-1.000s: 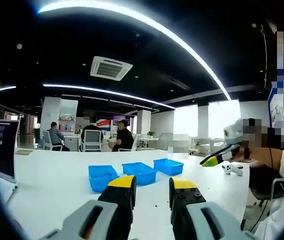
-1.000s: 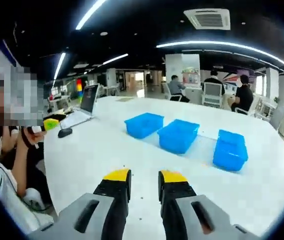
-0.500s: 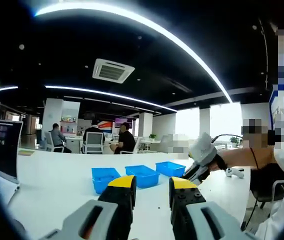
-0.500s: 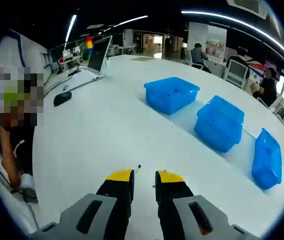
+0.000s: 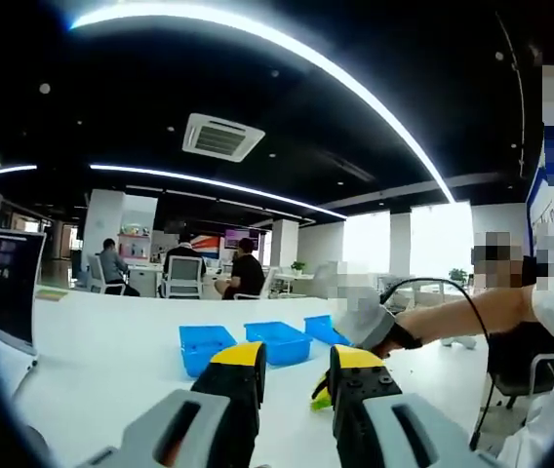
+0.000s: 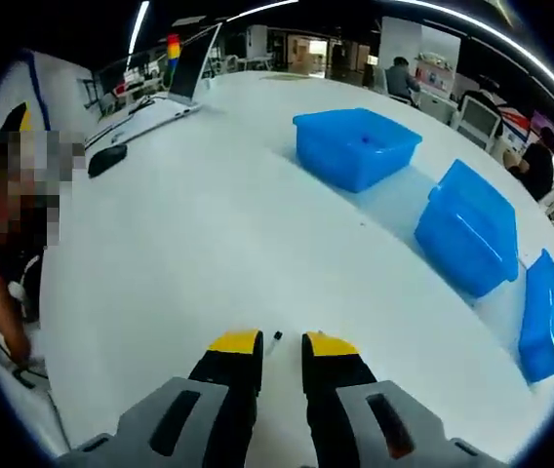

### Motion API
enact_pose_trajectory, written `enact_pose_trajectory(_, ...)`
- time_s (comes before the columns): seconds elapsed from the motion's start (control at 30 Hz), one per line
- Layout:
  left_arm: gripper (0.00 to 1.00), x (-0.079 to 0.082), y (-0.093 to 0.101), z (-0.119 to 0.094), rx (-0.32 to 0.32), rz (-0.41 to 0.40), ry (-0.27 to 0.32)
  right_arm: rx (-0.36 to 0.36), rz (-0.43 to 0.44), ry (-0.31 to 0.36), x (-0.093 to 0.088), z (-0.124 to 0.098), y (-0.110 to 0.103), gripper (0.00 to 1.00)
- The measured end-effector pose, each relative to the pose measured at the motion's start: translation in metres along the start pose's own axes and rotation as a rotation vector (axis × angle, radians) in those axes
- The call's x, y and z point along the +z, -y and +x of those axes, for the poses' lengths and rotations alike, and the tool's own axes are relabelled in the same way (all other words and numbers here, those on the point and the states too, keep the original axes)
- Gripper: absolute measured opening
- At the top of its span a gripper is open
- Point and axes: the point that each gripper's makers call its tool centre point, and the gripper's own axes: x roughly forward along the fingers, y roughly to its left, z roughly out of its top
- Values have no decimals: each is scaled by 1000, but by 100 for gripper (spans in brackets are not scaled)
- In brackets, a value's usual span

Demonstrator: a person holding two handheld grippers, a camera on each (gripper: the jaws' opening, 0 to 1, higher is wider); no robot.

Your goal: Pick up the resistors one by one and place each resistor into its matching bin, sorting the parts by color and model until every resistor is separated into the correct bin for its type

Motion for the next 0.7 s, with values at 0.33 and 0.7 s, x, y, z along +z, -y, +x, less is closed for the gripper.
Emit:
enact_pose_trajectory(0.33,28,-1,4,3,-13,1,-3,-77,-69,-4,3,6,4,3)
enact_pose_trajectory(0.7,28,0,2,1,-9,2,-3,79,-203,76,17,-21,-2,22)
